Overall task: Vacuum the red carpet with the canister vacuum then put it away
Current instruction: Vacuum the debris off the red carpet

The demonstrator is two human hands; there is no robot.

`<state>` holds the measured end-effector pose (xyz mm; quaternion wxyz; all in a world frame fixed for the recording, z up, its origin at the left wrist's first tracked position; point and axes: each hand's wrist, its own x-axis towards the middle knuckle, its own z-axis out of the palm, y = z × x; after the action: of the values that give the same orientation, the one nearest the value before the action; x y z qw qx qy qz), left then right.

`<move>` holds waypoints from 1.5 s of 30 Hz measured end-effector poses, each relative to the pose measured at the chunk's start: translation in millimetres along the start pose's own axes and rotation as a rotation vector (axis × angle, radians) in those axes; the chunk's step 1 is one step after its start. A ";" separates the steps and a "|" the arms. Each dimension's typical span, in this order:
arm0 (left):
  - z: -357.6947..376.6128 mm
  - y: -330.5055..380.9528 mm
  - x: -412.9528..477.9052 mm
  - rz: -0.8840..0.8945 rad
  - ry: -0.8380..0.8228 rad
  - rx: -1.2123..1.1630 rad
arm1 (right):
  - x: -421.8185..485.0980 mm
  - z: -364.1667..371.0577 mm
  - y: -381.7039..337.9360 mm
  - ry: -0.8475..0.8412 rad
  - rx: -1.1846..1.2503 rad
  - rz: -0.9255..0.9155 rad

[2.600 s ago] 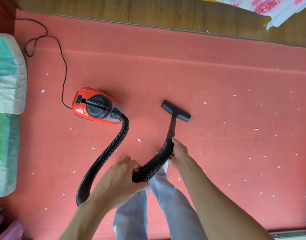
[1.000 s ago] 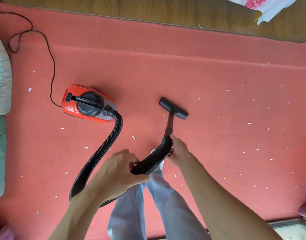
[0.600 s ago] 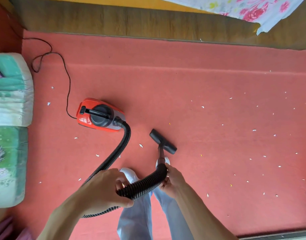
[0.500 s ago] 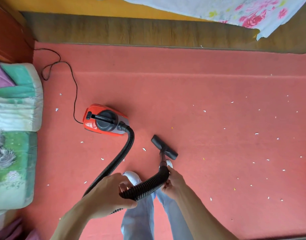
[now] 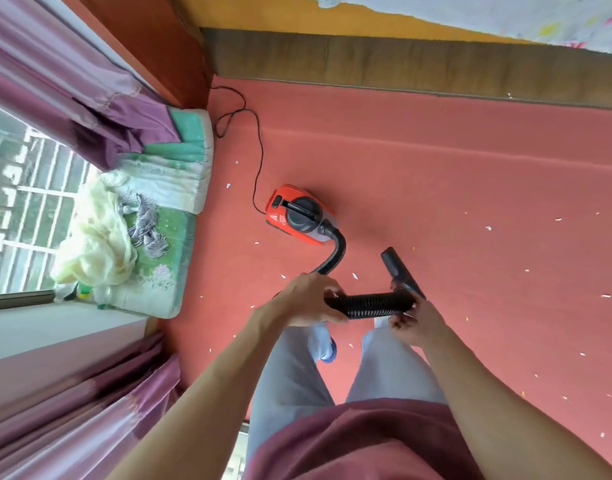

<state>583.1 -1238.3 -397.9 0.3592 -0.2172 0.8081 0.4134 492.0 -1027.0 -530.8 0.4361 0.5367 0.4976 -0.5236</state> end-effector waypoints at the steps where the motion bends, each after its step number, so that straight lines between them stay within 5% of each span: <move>1: -2.3 -0.5 -0.1 0.014 -0.006 0.007 | -3.4 1.8 -0.8 -0.009 0.018 0.012; 13: -61.7 -96.4 30.0 0.171 -0.189 0.139 | -17.0 91.3 55.1 0.050 0.399 -0.045; 25: -82.0 -224.3 39.8 0.153 -0.246 0.261 | 69.1 179.6 181.7 0.093 0.454 0.142; 38: -117.4 -258.5 4.3 0.185 -0.295 0.349 | 70.0 222.6 276.2 -0.002 0.805 -0.004; 45: -112.2 -240.3 23.5 0.237 -0.332 0.369 | 70.8 209.2 252.0 0.013 0.864 -0.012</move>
<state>678.6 -1467.5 -494.0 0.4694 0.0187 0.8196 0.3280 711.8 -1259.8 -629.6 0.1652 0.6703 0.2385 -0.6830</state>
